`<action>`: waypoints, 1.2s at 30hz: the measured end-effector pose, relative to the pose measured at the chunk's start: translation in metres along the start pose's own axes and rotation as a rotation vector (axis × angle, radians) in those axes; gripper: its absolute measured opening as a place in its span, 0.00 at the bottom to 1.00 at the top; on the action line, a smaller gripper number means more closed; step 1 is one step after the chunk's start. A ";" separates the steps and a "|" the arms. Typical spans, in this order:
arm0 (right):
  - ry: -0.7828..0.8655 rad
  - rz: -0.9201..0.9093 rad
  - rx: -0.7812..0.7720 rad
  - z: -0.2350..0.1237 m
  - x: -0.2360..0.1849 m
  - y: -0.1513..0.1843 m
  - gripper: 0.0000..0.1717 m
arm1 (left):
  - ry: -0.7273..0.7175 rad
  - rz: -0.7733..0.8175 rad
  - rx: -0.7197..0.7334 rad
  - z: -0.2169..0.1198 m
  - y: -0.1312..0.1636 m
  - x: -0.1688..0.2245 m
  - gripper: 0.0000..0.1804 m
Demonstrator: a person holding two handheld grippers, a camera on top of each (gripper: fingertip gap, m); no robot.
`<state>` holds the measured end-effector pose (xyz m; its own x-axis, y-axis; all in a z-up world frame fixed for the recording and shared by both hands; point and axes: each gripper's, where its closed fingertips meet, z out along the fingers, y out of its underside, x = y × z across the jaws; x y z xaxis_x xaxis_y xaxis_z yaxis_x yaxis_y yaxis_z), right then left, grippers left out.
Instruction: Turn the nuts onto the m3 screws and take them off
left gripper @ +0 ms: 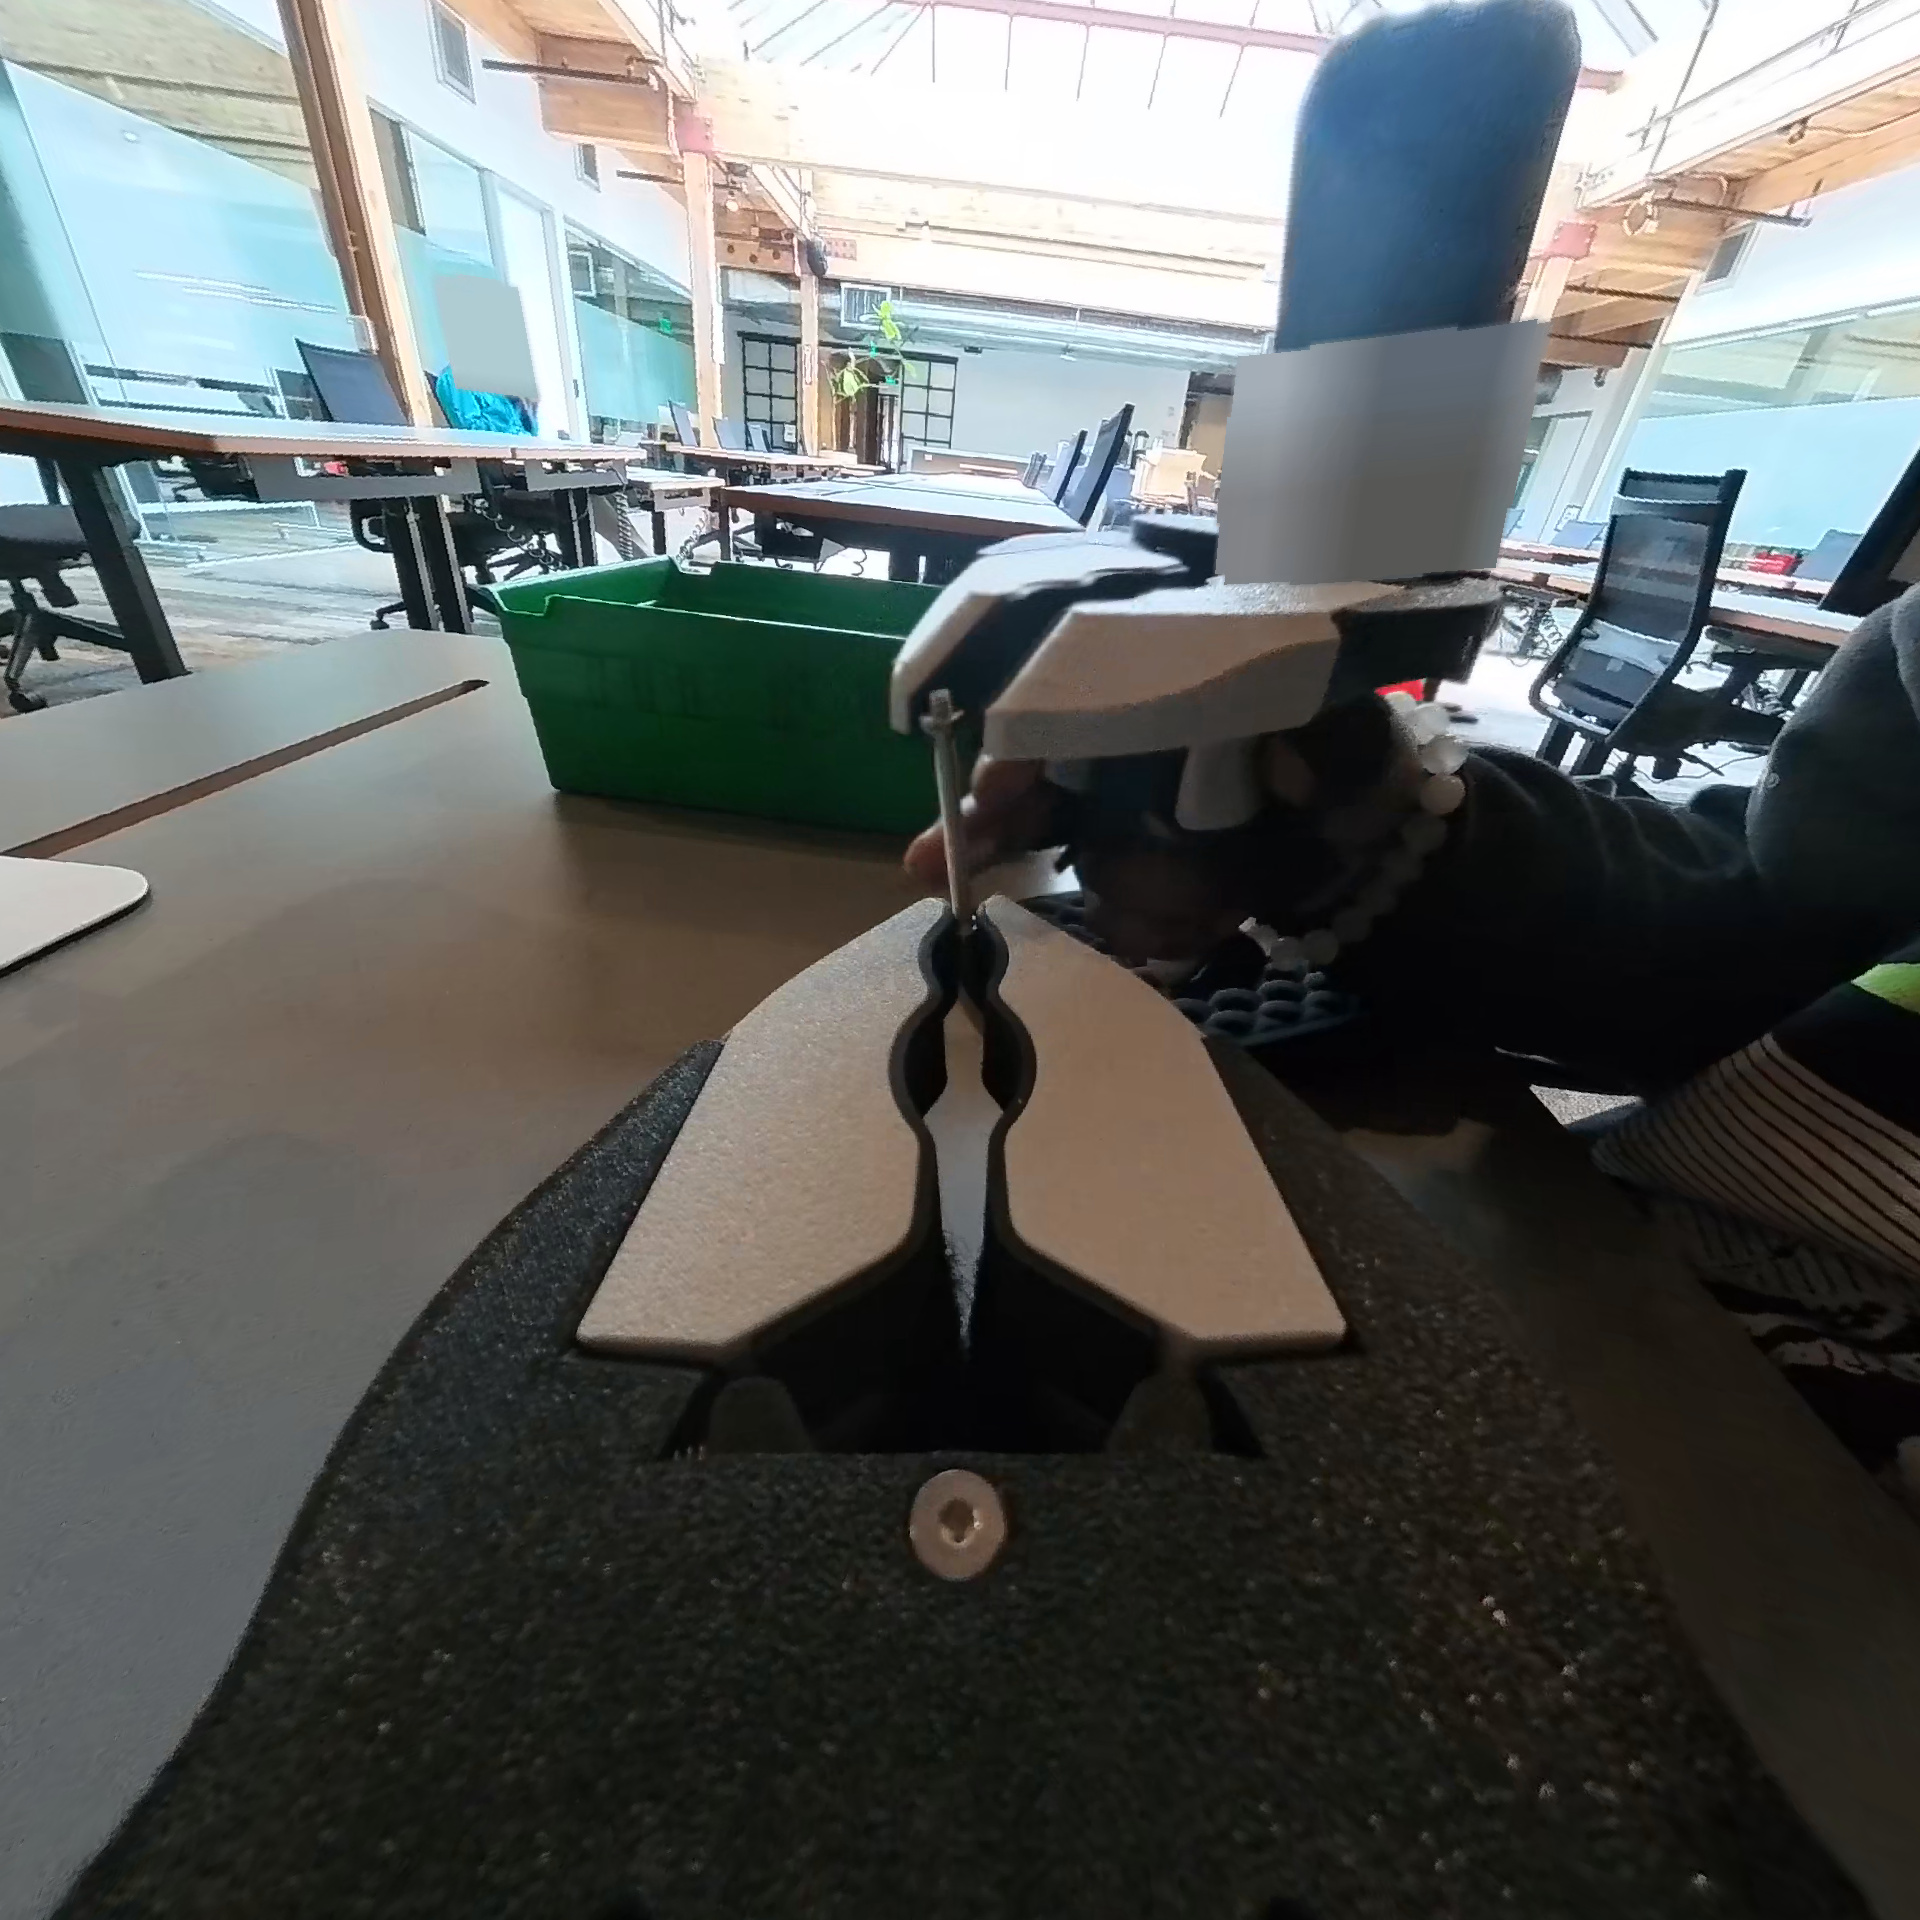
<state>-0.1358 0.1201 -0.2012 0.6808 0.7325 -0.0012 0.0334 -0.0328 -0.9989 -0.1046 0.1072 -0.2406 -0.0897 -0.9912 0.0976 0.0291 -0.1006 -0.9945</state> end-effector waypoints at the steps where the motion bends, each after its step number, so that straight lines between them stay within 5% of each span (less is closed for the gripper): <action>1: 0.001 0.002 -0.001 -0.002 0.000 0.000 0.04 | -0.001 -0.002 0.001 0.000 0.000 0.000 0.00; 7: 0.011 -0.013 0.025 -0.014 -0.001 -0.005 0.04 | 0.000 0.001 0.000 0.000 0.000 0.000 0.00; 14: -0.047 -0.006 -0.023 0.000 -0.005 0.003 0.21 | 0.012 0.012 -0.008 0.001 0.001 0.002 0.00; 27: -0.030 -0.012 -0.002 -0.015 -0.005 0.000 0.04 | -0.003 -0.001 0.000 -0.001 0.000 -0.002 0.00; 36: -0.057 -0.030 -0.030 0.000 -0.008 0.003 0.21 | 0.006 0.006 -0.007 0.000 0.001 0.000 0.00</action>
<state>-0.1411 0.1136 -0.2044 0.6363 0.7711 0.0252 0.0755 -0.0297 -0.9967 -0.1044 0.1071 -0.2414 -0.0951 -0.9912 0.0919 0.0226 -0.0945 -0.9953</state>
